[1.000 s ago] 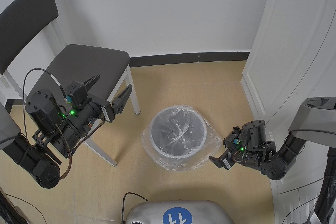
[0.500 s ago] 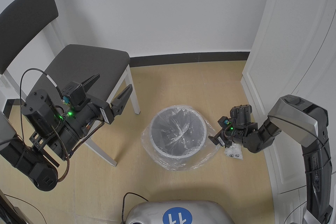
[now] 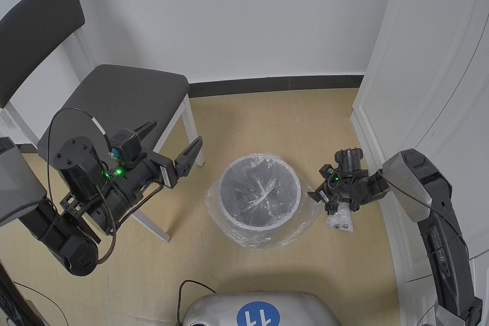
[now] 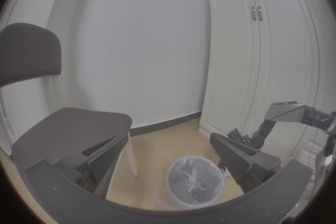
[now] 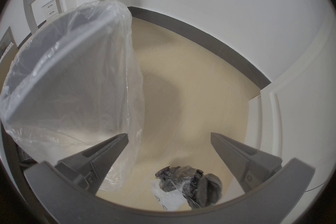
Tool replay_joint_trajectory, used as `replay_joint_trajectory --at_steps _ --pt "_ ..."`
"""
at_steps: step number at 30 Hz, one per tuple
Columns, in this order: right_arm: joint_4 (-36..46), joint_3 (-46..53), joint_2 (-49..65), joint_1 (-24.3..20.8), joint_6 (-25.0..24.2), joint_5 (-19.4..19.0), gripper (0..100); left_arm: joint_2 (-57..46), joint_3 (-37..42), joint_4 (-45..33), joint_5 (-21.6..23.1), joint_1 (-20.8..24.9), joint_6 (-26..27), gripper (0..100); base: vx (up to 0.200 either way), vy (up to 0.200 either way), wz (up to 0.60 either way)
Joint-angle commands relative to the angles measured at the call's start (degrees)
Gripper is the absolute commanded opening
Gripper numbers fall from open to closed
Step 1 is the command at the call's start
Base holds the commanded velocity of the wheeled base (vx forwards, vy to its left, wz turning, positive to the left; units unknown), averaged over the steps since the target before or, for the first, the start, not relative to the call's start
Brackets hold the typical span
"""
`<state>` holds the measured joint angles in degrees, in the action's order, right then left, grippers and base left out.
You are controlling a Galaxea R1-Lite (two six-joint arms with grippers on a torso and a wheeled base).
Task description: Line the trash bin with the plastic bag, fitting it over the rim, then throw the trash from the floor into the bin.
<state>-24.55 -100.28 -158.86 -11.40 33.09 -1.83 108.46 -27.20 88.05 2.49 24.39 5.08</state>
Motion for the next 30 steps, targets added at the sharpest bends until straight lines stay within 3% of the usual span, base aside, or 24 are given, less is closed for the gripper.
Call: replay_joint_trajectory --at_steps 1,9,14,20,24,26,27,30 --pt "0.82 -6.86 -7.17 0.68 -1.09 -2.48 100 2.99 -0.93 0.01 -0.03 0.04 0.01 100 0.0 0.0 0.0" --pt "0.38 -14.31 -11.48 -0.2 -4.26 -5.55 100 3.25 -0.93 0.01 -0.11 0.04 0.01 100 0.0 0.0 0.0" --pt "-0.94 -14.31 -12.62 -0.99 -11.82 -5.82 100 3.43 -0.93 0.01 -0.11 0.04 0.01 100 0.0 0.0 0.0" --pt "-6.47 -14.24 -11.12 -0.99 -15.07 -5.64 100 3.69 -0.93 0.01 -0.11 0.04 0.01 100 0.0 0.0 0.0" --pt "-10.69 -1.32 -2.6 -0.91 -16.21 -5.55 100 3.07 -0.49 0.01 -0.11 -0.05 0.01 100 0.0 0.0 0.0" --pt "-11.83 10.02 5.31 -0.82 -15.95 -5.03 100 2.11 -0.14 0.01 -0.29 0.04 0.01 100 0.0 0.0 0.0" --pt "-11.83 10.02 5.31 -0.82 -15.95 -5.03 100 2.11 -0.14 0.01 -0.29 0.04 0.01 100 0.0 0.0 0.0" --pt "-15.35 26.01 17.26 -0.64 -15.95 -5.03 100 -0.62 1.45 0.01 -0.47 0.22 0.28 100 0.0 0.0 0.0"
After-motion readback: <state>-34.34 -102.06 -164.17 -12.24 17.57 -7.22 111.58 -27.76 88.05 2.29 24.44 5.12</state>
